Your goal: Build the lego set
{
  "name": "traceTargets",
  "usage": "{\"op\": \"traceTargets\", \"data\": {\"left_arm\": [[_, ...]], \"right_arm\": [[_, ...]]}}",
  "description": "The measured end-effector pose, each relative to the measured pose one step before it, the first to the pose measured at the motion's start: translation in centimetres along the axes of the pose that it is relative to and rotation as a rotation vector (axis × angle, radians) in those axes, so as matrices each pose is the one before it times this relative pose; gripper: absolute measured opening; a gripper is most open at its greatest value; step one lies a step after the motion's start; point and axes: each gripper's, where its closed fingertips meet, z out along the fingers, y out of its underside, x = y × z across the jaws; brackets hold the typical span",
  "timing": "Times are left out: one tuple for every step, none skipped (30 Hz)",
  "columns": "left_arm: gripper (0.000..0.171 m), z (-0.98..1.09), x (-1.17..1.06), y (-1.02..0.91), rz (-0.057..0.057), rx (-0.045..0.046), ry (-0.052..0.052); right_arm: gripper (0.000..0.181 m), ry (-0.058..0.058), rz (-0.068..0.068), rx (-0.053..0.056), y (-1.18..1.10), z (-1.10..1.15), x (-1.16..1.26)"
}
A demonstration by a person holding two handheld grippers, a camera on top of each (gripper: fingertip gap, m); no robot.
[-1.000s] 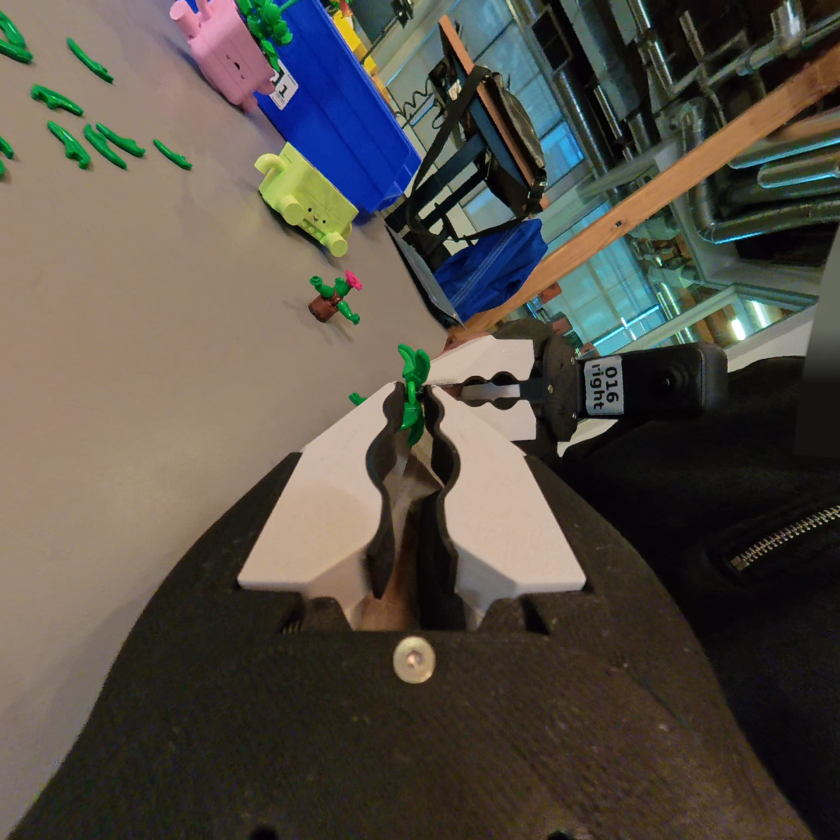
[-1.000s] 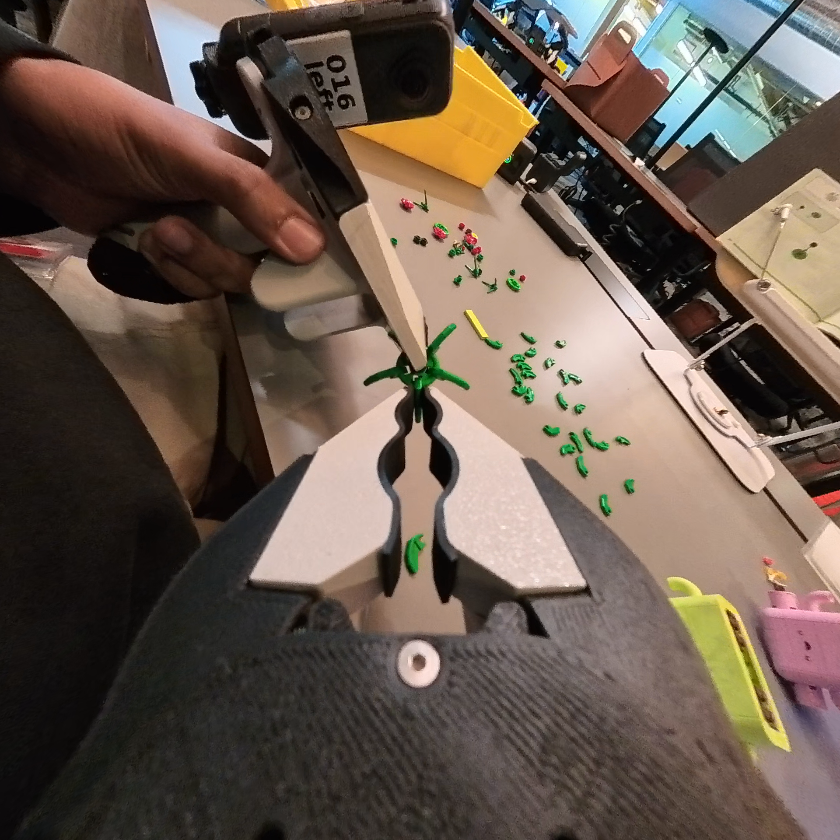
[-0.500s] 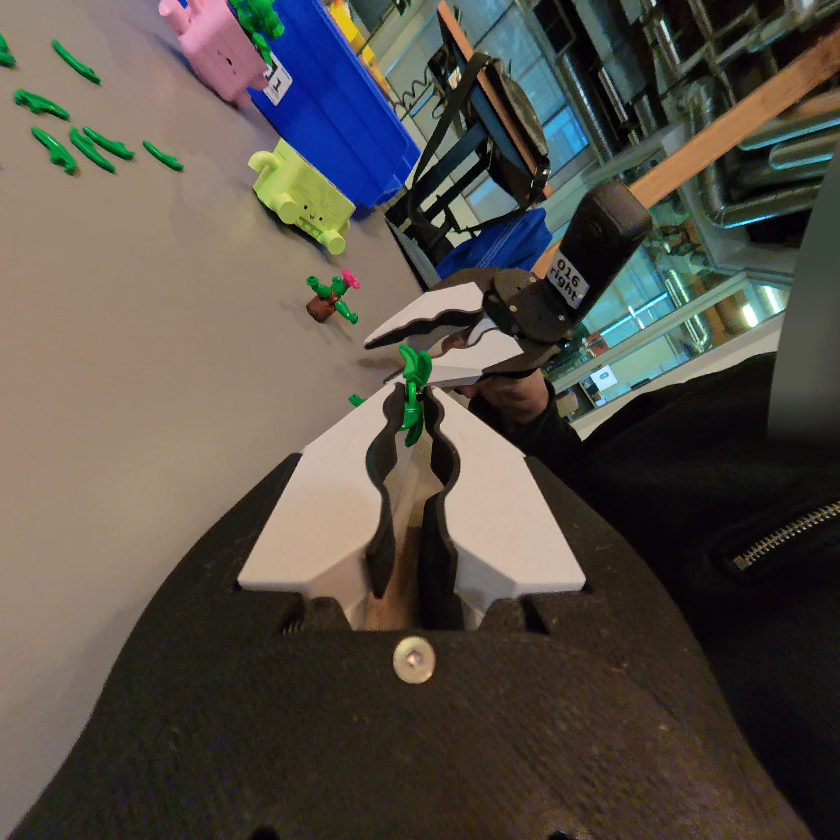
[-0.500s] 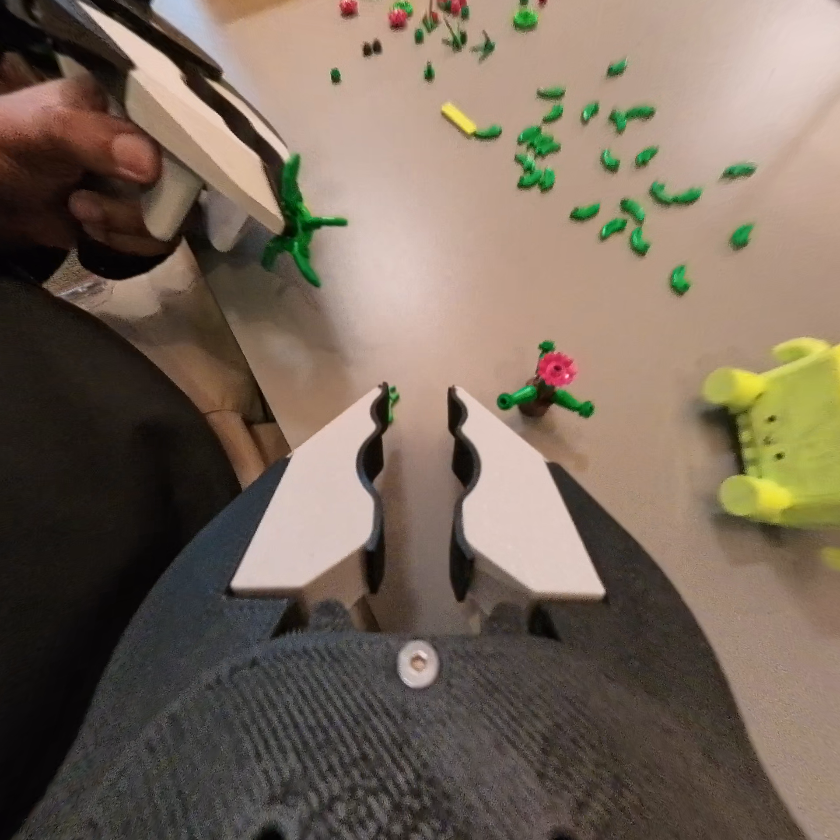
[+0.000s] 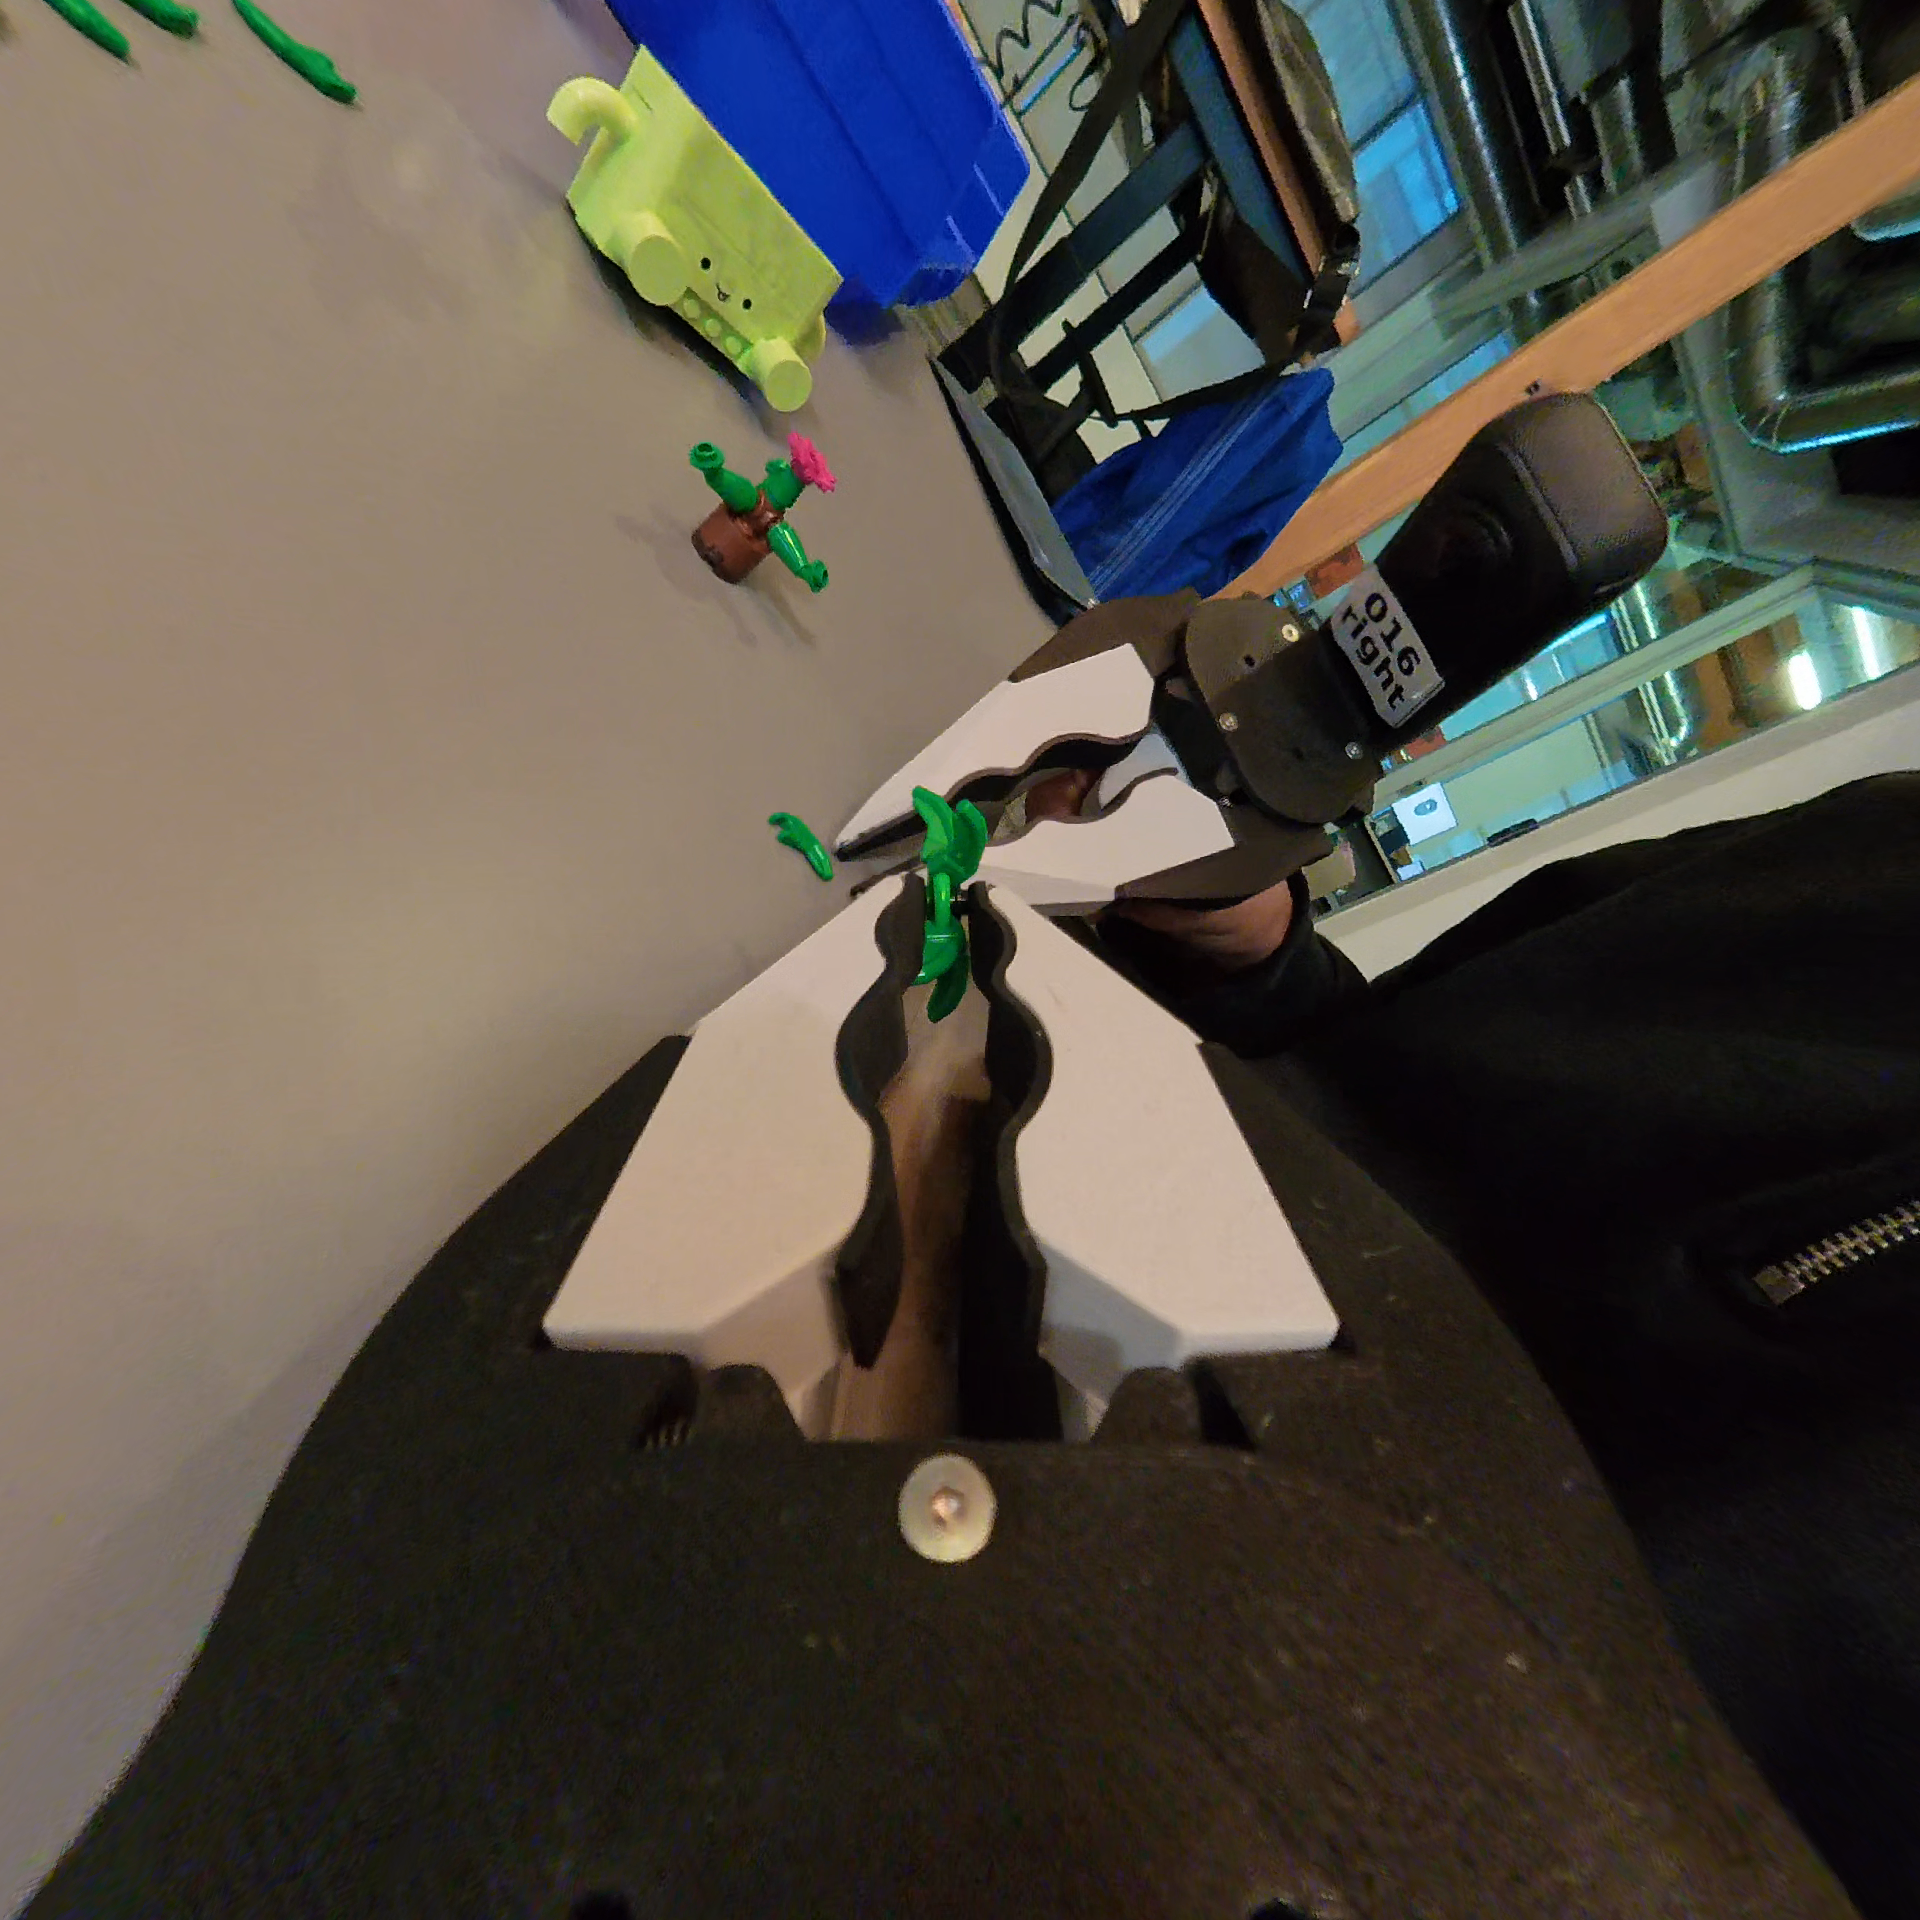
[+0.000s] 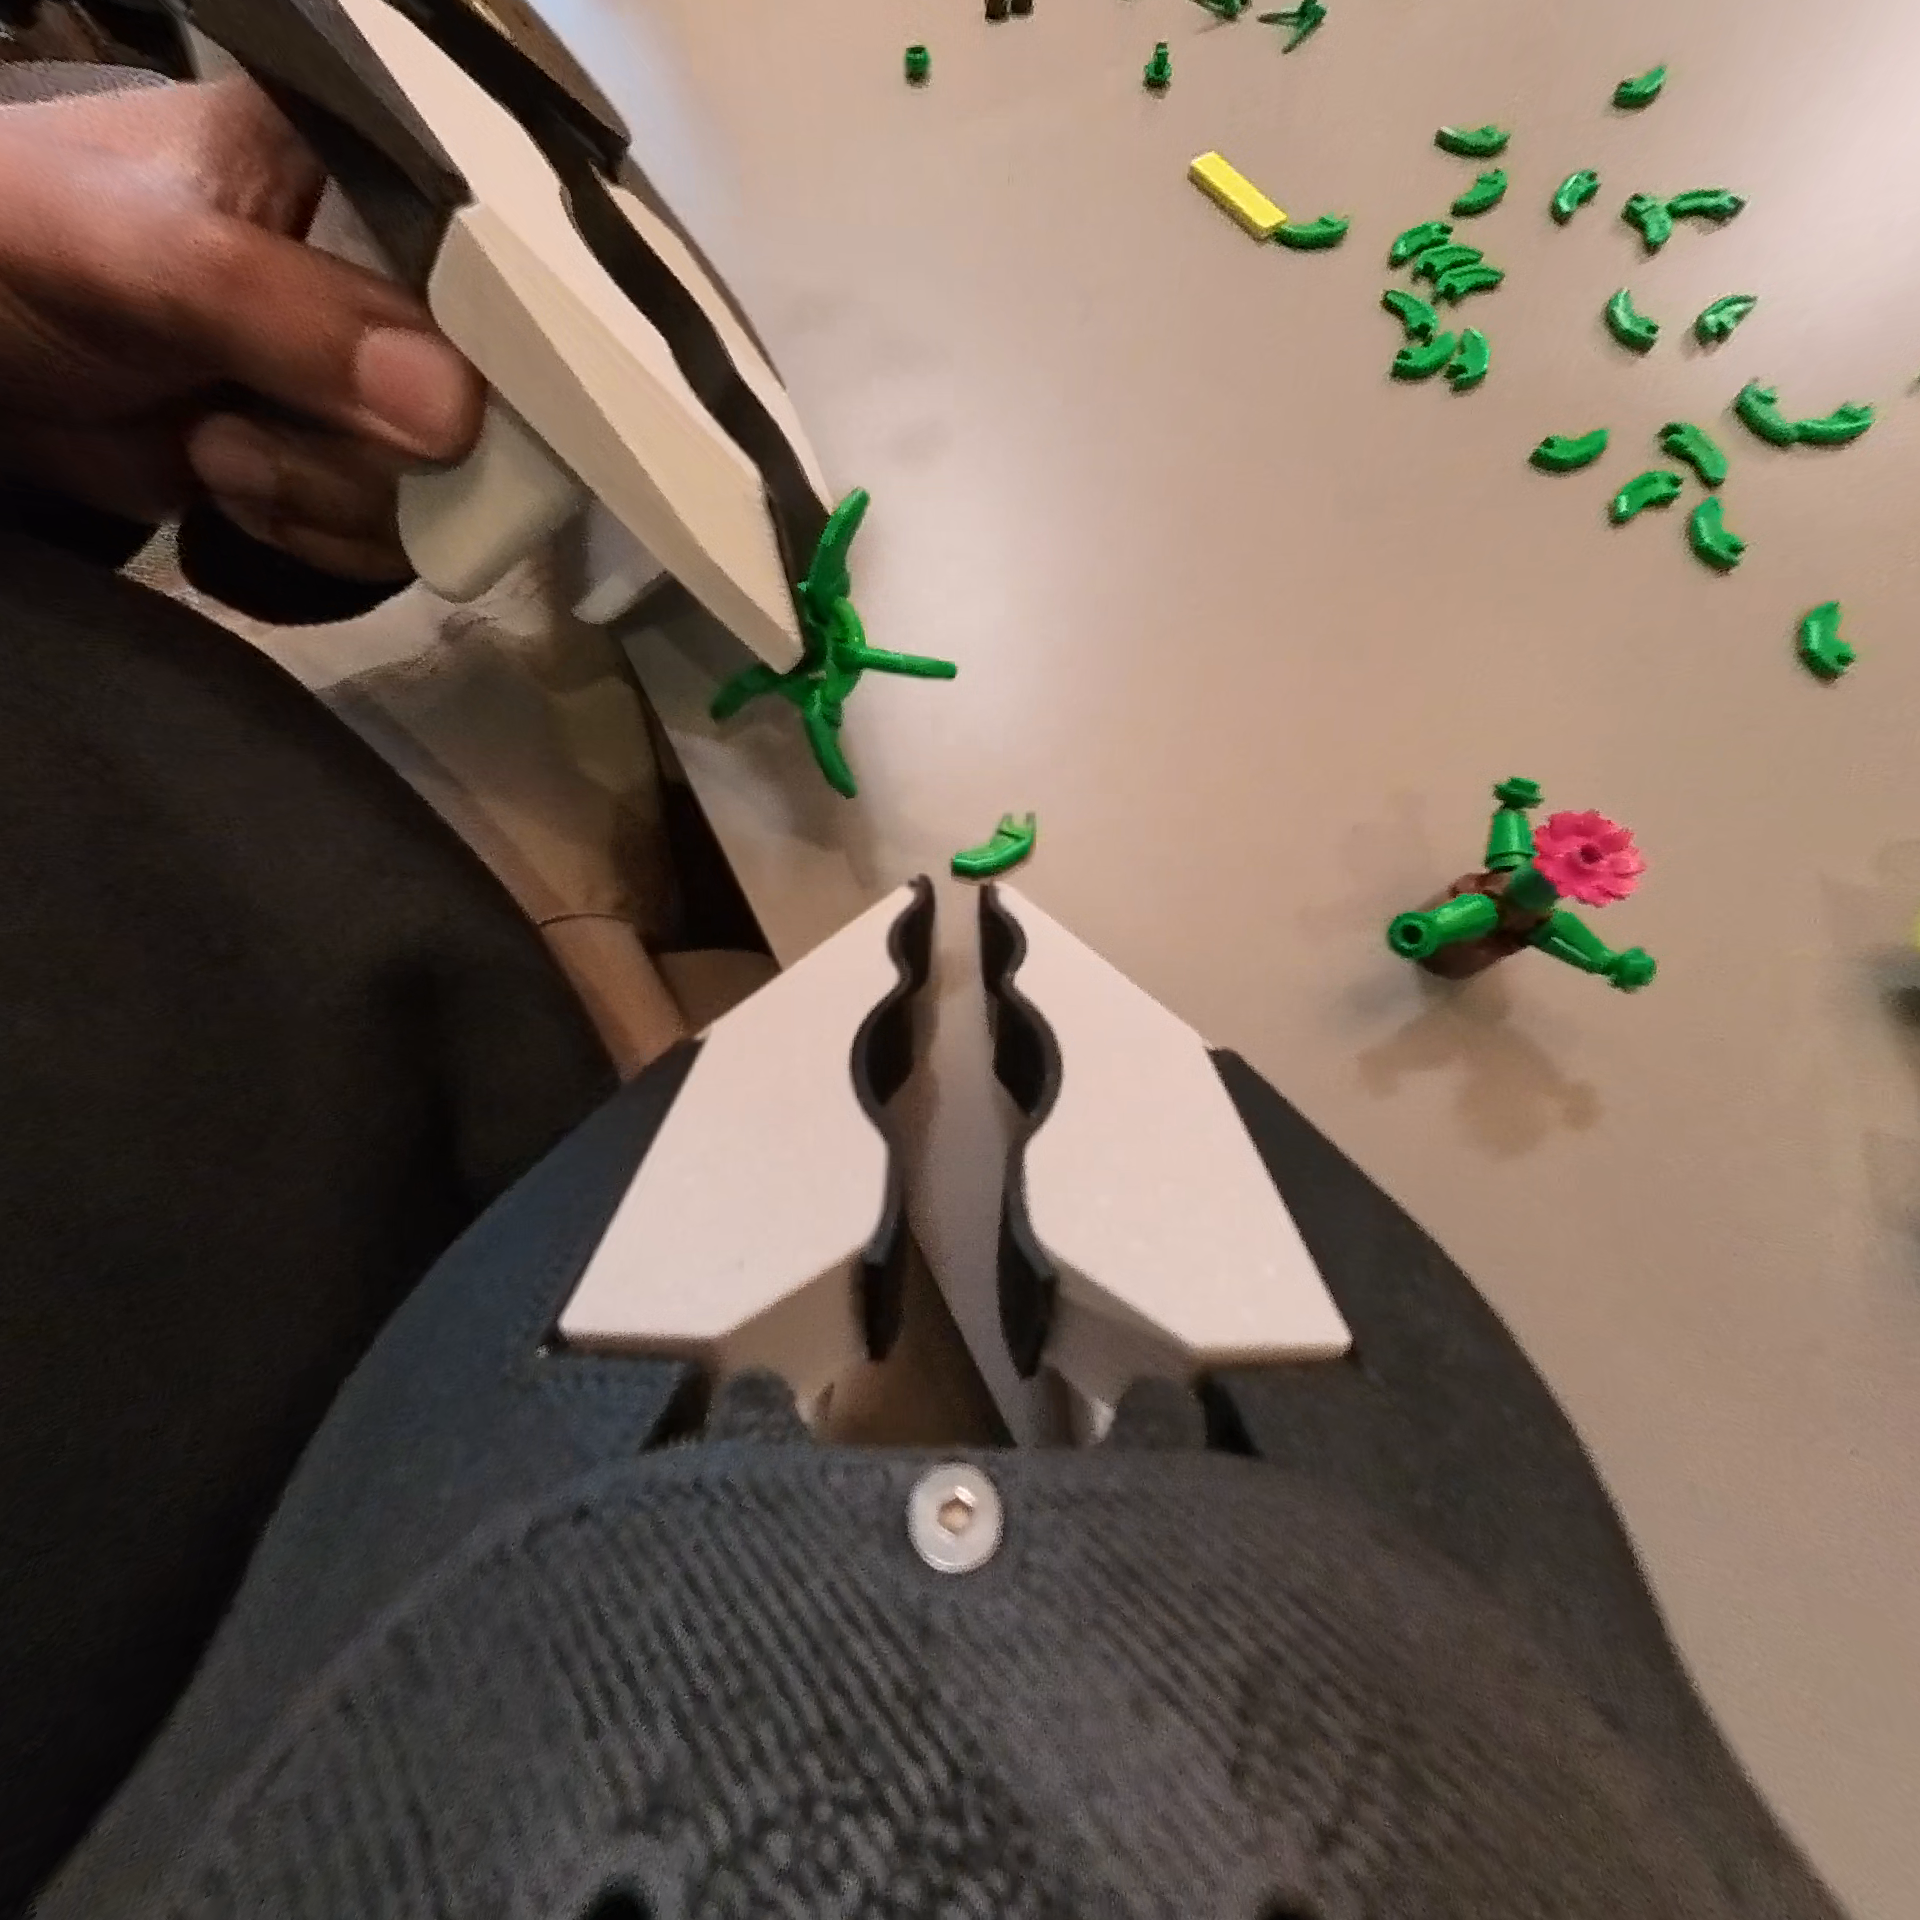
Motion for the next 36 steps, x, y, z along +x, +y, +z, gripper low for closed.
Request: {"op": "traceTargets", "data": {"left_arm": [[0.005,-0.117,-0.020,-0.033,-0.0048,0.00948,-0.0009],[0.005,-0.107,0.060,-0.066,-0.0043,0.00782,0.0032],[0.005,-0.130,0.067,-0.120,-0.0022,0.00846,0.0020],[0.005,-0.127,0.075,-0.158,0.0022,0.00985,-0.0006],[0.005,-0.108,0.096,-0.136,0.0061,0.00628,-0.0018],[0.005,-0.078,0.072,-0.102,0.0076,0.00467,-0.0031],[0.005,-0.075,0.024,-0.099,0.0067,0.00518,-0.0048],[0.005,-0.052,-0.003,-0.051,0.0047,0.00345,-0.0040],[0.005,-0.055,-0.016,0.007,0.0022,0.00108,-0.0024],[0.005,-0.047,-0.053,0.010,0.0005,0.00292,-0.0028],[0.005,-0.066,-0.055,0.022,-0.0008,0.00304,-0.0022],[0.005,-0.065,-0.037,0.033,-0.0018,0.00118,-0.0008],[0.005,-0.083,-0.016,0.037,-0.0017,0.00100,-0.0009],[0.005,-0.103,-0.014,0.022,-0.0002,0.00135,-0.0019],[0.005,-0.103,-0.035,0.046,0.0015,0.00018,-0.0050],[0.005,-0.107,-0.069,0.081,0.0030,-0.00217,-0.0069],[0.005,-0.083,-0.078,0.105,0.0029,-0.00180,-0.0067],[0.005,-0.068,-0.031,0.099,0.0015,-0.00050,-0.0040],[0.005,-0.038,0.003,0.092,0.0000,-0.00112,-0.0010],[0.005,-0.011,0.014,0.090,-0.0004,-0.00136,0.0005],[0.005,0.006,0.017,0.080,0.0012,-0.00163,0.0001],[0.005,0.026,-0.019,0.091,0.0031,-0.00328,-0.0032],[0.005,0.052,-0.038,0.102,0.0051,-0.00517,-0.0053],[0.005,0.077,-0.021,0.087,0.0063,-0.00621,-0.0042],[0.005,0.094,0.019,0.070,0.0058,-0.00614,-0.0020],[0.005,0.116,0.030,0.086,0.0047,-0.00583,-0.0016],[0.005,0.108,0.034,0.095,0.0028,-0.00579,-0.0009],[0.005,0.122,0.051,0.116,0.0015,-0.00554,-0.0002],[0.005,0.103,0.008,0.132,0.0019,-0.00494,-0.0023],[0.005,0.078,-0.016,0.131,0.0032,-0.00441,-0.0042],[0.005,0.063,-0.033,0.119,0.0034,-0.00420,-0.0045],[0.005,0.016,-0.012,0.053,0.0023,-0.00111,-0.0026],[0.005,-0.021,0.024,-0.041,0.0018,0.00280,-0.0003],[0.005,-0.089,-0.024,-0.109,0.0009,0.00553,-0.0012],[0.005,-0.133,-0.059,-0.158,0.0011,0.00824,-0.0027],[0.005,-0.187,-0.083,-0.222,0.0014,0.01135,-0.0043]], "right_arm": [[0.007,0.0082,-0.0027,0.0027,-0.052,0.038,0.022],[0.009,0.0062,0.0048,-0.0007,-0.049,0.069,0.068],[0.015,0.0037,0.0079,-0.0035,-0.040,0.054,0.122],[0.019,0.0013,0.0081,-0.0032,-0.053,0.049,0.129],[0.022,0.0008,0.0115,-0.0009,-0.078,0.068,0.130],[0.025,-0.0049,0.0124,0.0016,-0.120,0.109,0.021],[0.028,-0.0081,0.0102,0.0039,-0.152,0.141,-0.081],[0.029,-0.0045,0.0052,0.0036,-0.160,0.162,-0.094],[0.029,0.0015,-0.0015,-0.0011,-0.109,0.176,-0.086],[0.028,0.0038,-0.0053,-0.0001,-0.129,0.198,-0.106],[0.026,0.0057,-0.0070,-0.0008,-0.112,0.185,-0.118],[0.021,0.0087,-0.0074,-0.0017,-0.088,0.177,-0.099],[0.017,0.0054,-0.0101,-0.0020,-0.069,0.121,-0.162],[0.010,-0.0107,-0.0113,-0.0020,-0.044,0.068,-0.373],[0.005,-0.0125,-0.0054,0.0007,-0.032,0.053,-0.356],[0.008,-0.0067,-0.0046,0.0027,-0.021,0.004,-0.241],[0.008,-0.0052,-0.0109,0.0008,0.026,-0.035,-0.216],[0.013,-0.0018,-0.0097,0.0028,0.023,-0.056,-0.133],[0.021,-0.0044,-0.0121,0.0054,-0.002,-0.085,-0.156],[0.026,-0.0037,-0.0198,0.0092,-0.021,-0.157,-0.139],[0.028,0.0019,-0.0270,0.0103,-0.006,-0.249,-0.015],[0.029,0.0016,-0.0313,0.0080,0.056,-0.254,0.011],[0.030,0.0054,-0.0237,-0.0023,0.231,-0.217,0.124],[0.033,0.0005,-0.0120,-0.0103,0.329,-0.121,0.094],[0.035,-0.0144,-0.0026,0.0018,0.123,-0.140,-0.118],[0.036,-0.0188,0.0052,0.0010,0.088,-0.112,-0.174],[0.036,-0.0209,0.0103,-0.0024,0.110,-0.105,-0.213],[0.036,-0.0143,0.0111,-0.0063,0.142,-0.077,-0.160],[0.036,-0.0152,0.0096,-0.0072,0.124,-0.051,-0.242],[0.033,-0.0156,0.0047,-0.0021,0.034,-0.074,-0.322],[0.033,-0.0074,0.0031,-0.0026,0.018,-0.060,-0.252],[0.033,0.0088,0.0016,-0.0064,0.059,-0.055,0.009],[0.035,0.0241,-0.0019,-0.0064,0.054,-0.070,0.256],[0.036,0.0214,-0.0068,0.0027,-0.022,-0.087,0.250],[0.035,0.0148,-0.0016,0.0098,-0.100,-0.043,0.219],[0.035,0.0082,0.0118,0.0082,-0.081,0.028,0.208]]}}
